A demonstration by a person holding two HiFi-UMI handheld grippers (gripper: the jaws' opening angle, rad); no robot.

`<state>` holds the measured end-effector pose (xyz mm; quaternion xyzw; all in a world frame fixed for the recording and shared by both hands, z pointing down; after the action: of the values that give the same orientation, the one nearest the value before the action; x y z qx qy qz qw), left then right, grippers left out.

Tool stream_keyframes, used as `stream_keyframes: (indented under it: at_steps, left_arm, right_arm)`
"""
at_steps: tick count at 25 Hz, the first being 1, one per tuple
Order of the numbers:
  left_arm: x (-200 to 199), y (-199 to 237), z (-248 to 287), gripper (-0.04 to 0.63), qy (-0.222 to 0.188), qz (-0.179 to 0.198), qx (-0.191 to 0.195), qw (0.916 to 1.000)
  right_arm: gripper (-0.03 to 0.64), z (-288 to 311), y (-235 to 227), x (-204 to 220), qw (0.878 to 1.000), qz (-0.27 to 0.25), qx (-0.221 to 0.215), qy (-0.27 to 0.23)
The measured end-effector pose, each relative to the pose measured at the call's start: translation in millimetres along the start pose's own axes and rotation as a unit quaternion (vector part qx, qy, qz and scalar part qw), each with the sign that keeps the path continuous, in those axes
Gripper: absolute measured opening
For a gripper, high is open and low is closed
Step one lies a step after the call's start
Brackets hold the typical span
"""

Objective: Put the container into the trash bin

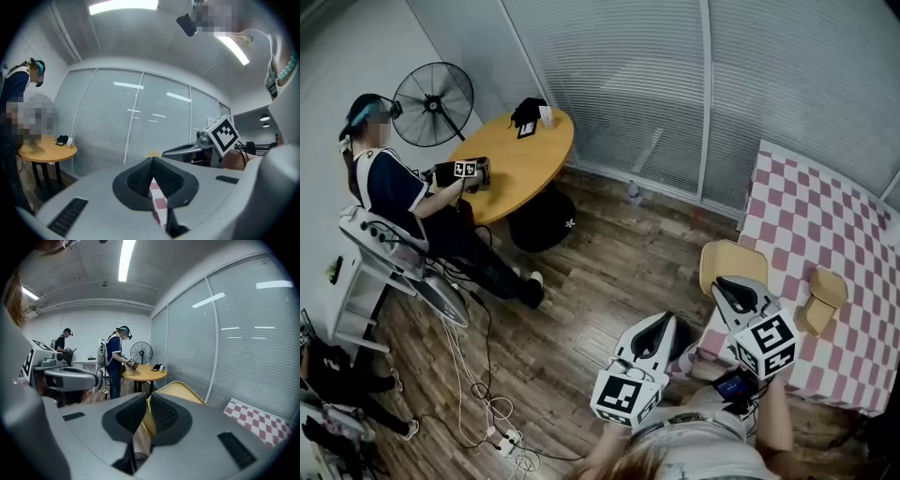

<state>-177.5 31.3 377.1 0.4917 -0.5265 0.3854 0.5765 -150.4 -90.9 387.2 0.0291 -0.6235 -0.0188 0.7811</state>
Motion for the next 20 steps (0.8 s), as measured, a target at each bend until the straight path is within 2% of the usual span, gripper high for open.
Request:
stream_keyframes:
  at_steps: [13, 20]
  left_arm:
    - [0.8, 50.4, -54.9, 0.006, -0.005, 0.004, -0.066, 0.9978]
    - [4.1, 53.5, -57.8, 0.006, -0.001, -0.004, -0.094, 0.9955]
  right_arm:
    - [0.026, 61.0, 98.2, -5.5, 0.992, -0.011, -0.123, -0.014]
    - [0.025, 68.6, 105.5, -0.1, 0.987, -0.011, -0.158, -0.007]
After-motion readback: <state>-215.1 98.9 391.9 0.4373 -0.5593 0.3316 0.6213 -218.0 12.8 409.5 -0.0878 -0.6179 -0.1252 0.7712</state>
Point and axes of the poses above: the fingertips, and each gripper's own axes: z forward along the fingers, y to its left, x out of its underside, the point moved 2 cm from there along -z, backward along the fingers, and after that the axes turned 7 degrees about -y, right-handed, at the moved point
